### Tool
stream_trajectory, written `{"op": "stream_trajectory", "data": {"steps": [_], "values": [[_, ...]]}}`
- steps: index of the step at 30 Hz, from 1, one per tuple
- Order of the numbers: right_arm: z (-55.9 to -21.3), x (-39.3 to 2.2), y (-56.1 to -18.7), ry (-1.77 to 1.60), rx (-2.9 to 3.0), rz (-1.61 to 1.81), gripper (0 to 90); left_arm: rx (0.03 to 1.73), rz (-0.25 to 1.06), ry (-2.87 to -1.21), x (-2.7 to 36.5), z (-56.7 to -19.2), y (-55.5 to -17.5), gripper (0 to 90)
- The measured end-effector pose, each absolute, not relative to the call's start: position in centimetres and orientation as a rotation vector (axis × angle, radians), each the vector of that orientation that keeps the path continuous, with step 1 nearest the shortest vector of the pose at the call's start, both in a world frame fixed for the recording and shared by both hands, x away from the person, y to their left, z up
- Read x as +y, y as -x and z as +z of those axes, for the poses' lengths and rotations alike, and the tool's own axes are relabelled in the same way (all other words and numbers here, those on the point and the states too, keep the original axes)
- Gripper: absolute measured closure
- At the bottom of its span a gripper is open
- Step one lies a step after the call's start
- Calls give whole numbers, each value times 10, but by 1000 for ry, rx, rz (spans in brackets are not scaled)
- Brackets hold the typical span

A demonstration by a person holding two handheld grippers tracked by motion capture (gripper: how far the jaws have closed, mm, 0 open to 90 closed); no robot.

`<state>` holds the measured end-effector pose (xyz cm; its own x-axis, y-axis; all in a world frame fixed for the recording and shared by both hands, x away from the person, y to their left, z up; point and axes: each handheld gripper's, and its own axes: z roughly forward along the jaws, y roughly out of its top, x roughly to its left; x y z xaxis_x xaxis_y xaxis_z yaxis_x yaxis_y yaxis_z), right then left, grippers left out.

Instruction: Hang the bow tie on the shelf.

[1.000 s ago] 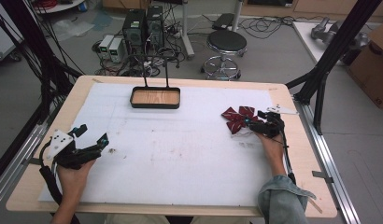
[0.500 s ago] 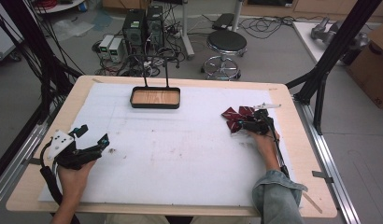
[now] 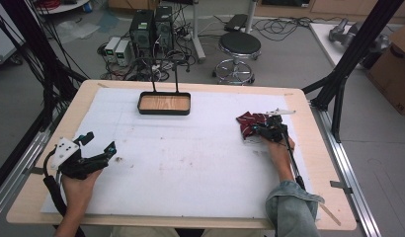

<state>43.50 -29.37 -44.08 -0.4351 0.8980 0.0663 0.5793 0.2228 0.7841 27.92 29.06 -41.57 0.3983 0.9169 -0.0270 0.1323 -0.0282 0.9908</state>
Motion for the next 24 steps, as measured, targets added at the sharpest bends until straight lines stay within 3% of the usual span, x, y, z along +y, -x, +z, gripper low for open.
{"op": "stream_trajectory", "data": {"steps": [11, 24], "values": [[-408, -285, -424, -1280, 1926, 1178, 738, 984, 833, -1479, 288, -416, -280, 147], [-362, -235, -435, -1145, 1860, 1254, 738, 978, 833, -1476, 289, -416, -279, 148]]}}
